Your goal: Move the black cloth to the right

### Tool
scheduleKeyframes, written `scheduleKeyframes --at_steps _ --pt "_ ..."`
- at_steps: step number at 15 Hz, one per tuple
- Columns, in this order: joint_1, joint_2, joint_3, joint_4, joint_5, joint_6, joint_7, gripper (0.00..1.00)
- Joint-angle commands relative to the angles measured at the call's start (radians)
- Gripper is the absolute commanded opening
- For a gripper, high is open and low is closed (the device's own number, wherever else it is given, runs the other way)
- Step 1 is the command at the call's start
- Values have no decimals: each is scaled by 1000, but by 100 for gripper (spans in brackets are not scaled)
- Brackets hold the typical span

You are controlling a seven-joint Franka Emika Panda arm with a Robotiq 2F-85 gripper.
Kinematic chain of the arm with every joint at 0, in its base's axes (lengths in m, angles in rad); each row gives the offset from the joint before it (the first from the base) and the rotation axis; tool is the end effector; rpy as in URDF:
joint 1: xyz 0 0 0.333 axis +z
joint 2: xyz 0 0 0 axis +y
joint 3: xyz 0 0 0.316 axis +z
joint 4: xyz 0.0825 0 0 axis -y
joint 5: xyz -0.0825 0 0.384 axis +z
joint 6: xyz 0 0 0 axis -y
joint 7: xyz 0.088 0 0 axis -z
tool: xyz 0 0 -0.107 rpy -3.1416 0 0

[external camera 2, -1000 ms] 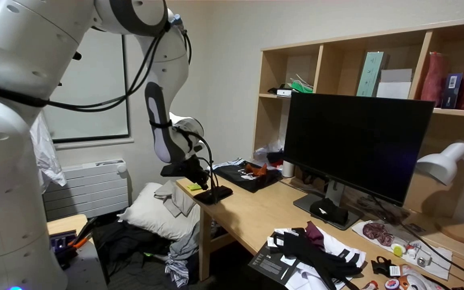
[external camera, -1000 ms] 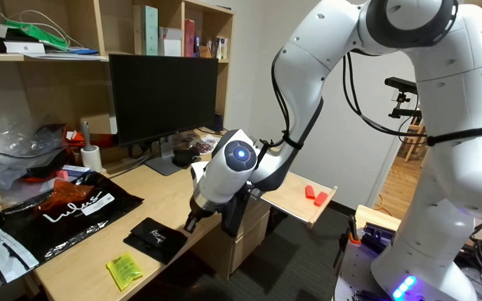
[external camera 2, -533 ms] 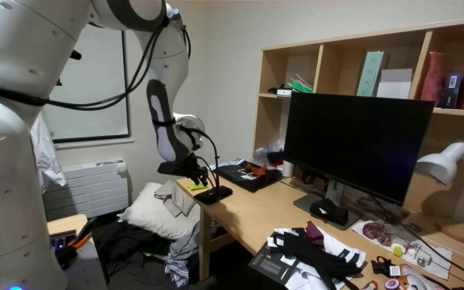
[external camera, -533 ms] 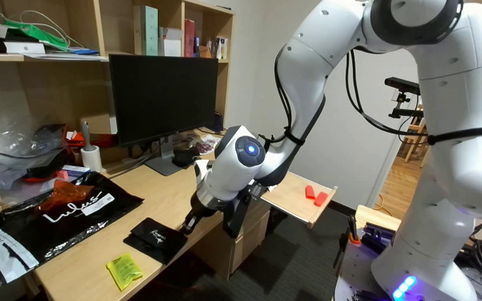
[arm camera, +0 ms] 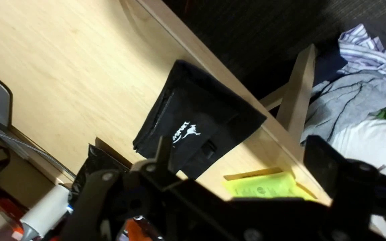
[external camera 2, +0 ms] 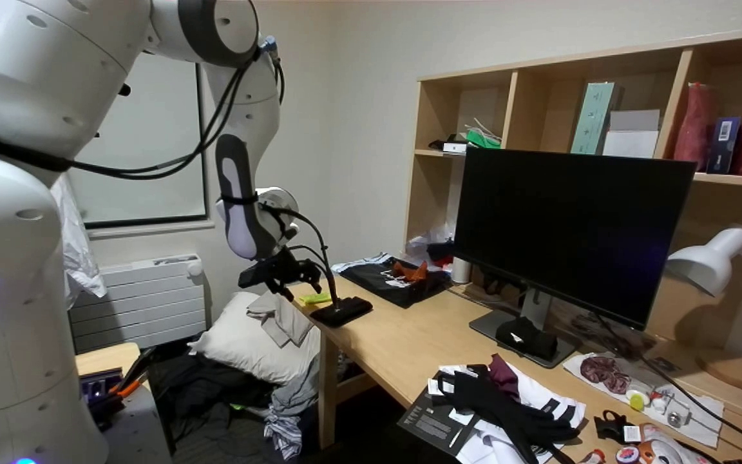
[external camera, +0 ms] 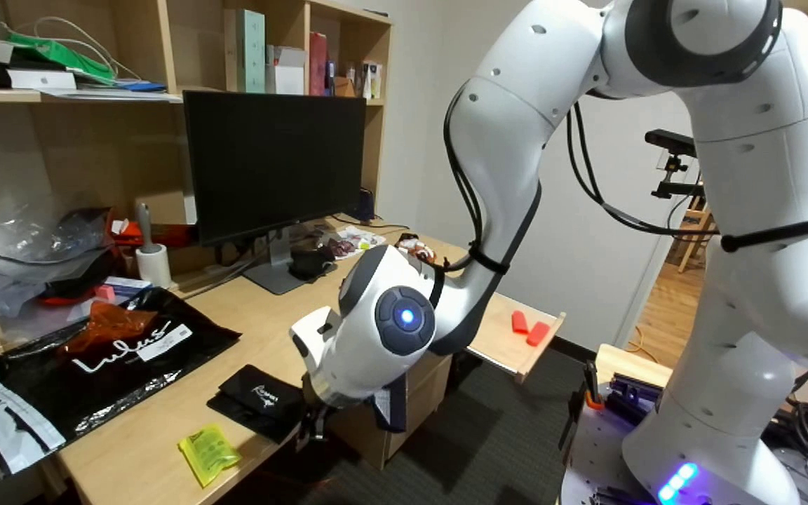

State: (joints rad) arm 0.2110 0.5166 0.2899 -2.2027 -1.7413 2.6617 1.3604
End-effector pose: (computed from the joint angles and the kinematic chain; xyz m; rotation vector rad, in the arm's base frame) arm 0.4355 0.2810 0.1402 2.5762 0.9426 0.7288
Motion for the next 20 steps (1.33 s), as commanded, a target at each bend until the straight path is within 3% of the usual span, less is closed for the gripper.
scheduleKeyframes --at_steps 1,8,17,18,20 --pt "26 67 -4 51 77 -24 -245 100" --pt "34 154 -26 128 191 -31 -557 100" --pt "68 249 -43 219 171 -41 -619 99" --pt "70 255 -44 224 174 -44 -624 78" --pt "79 263 -50 230 166 -52 -620 70"
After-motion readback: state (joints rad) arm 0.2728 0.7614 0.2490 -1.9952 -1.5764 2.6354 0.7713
